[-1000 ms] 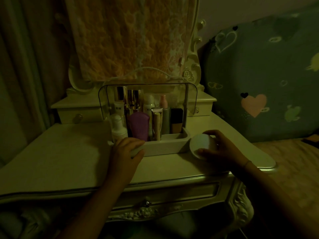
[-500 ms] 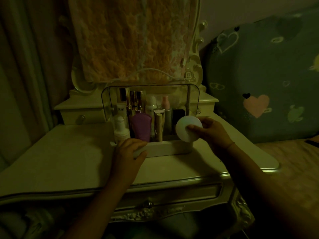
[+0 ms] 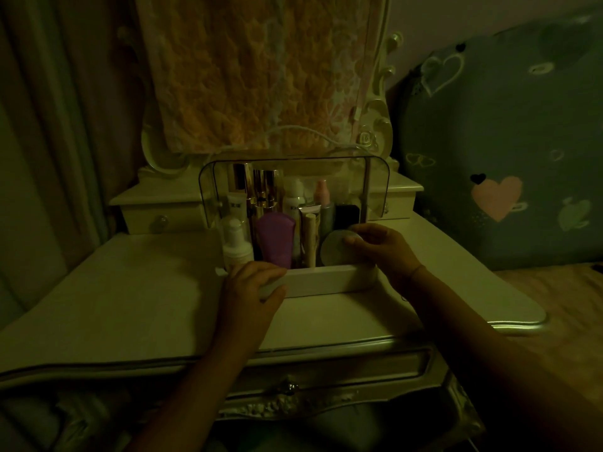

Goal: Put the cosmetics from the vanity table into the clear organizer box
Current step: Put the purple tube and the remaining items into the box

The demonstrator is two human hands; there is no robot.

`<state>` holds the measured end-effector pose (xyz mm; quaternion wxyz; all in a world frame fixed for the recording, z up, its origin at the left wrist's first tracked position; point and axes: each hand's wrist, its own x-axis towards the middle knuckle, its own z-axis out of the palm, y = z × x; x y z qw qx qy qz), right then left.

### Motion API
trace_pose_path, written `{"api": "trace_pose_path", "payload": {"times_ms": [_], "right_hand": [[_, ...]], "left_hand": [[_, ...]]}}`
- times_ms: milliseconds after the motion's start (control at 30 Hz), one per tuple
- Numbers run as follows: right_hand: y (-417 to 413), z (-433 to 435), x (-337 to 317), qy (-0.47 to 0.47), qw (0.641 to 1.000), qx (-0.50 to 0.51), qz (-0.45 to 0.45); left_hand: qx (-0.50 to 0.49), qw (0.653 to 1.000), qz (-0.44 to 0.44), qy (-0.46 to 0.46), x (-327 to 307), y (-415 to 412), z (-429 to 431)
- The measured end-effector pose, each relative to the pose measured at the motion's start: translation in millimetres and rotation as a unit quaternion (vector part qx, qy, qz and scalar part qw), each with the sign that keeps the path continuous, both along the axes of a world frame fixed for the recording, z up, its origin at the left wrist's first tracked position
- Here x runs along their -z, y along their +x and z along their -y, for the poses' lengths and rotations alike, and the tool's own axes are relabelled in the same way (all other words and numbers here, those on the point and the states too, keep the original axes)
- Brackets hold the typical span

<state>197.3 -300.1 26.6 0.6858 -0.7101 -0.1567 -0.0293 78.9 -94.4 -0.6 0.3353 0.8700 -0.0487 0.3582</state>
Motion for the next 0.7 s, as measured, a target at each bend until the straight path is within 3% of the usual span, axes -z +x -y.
{"api": "trace_pose_path", "payload": {"times_ms": [400,700], "right_hand": [[-1,2,5,-0.083,0.989,0.077,0.092],[-7,8,7,-0.115,0.986,0.087,0.082]], "left_hand": [[-0.005,1.0,-0.01,0.002,-1,-1,1],[-0.006,1.0,-0.001,0.009,-1,0,1]]}}
